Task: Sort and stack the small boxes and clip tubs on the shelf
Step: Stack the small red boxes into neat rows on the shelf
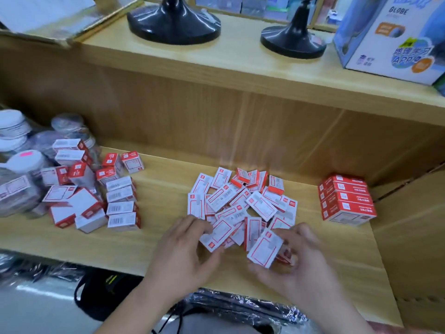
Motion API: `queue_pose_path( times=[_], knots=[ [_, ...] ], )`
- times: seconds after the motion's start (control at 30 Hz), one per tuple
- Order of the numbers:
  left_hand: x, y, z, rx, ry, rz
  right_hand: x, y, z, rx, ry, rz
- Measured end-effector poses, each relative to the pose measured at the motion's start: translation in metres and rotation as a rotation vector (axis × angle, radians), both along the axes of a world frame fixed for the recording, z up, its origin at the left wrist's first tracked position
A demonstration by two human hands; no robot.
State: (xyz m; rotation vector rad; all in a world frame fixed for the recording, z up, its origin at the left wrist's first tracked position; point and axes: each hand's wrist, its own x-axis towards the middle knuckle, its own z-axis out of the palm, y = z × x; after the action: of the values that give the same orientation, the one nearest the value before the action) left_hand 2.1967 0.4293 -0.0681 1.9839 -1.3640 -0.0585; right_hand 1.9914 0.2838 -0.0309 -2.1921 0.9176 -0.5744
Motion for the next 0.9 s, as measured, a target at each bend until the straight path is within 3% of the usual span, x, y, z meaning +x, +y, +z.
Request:
queue_pose_path(
  times=[0.13, 0.27, 0.5, 0.6, 0.7, 0.9],
  knots=[
    [-0.003, 0.025, -0.015, 0.084, -0.023, 0.024, 0.002, 0.027, -0.013, -0.149, 0.241, -0.022],
    [-0.003, 0.025, -0.018, 0.116, -0.02, 0.011, -0.002, 0.045, -0.019, -0.351, 0.34, -0.042],
    [0.003, 0.034, -0.016, 0.186, -0.034, 0.054, -0.022, 0.048, -0.038, -0.353, 0.312, -0.111],
    [0.002, 0.035, -0.012, 0.243, -0.058, 0.093, -0.024, 0.048, -0.026, -0.254, 0.213, -0.254],
    [-0.002, 0.034, -0.013, 0.267, -0.076, 0.141, -0.025, 0.03, -0.023, -0.014, 0.147, -0.391],
    [-0.017, 0.014, -0.003, 0.098, -0.108, 0.003, -0.016, -0.016, -0.038, 0.216, 0.285, -0.435]
  ],
)
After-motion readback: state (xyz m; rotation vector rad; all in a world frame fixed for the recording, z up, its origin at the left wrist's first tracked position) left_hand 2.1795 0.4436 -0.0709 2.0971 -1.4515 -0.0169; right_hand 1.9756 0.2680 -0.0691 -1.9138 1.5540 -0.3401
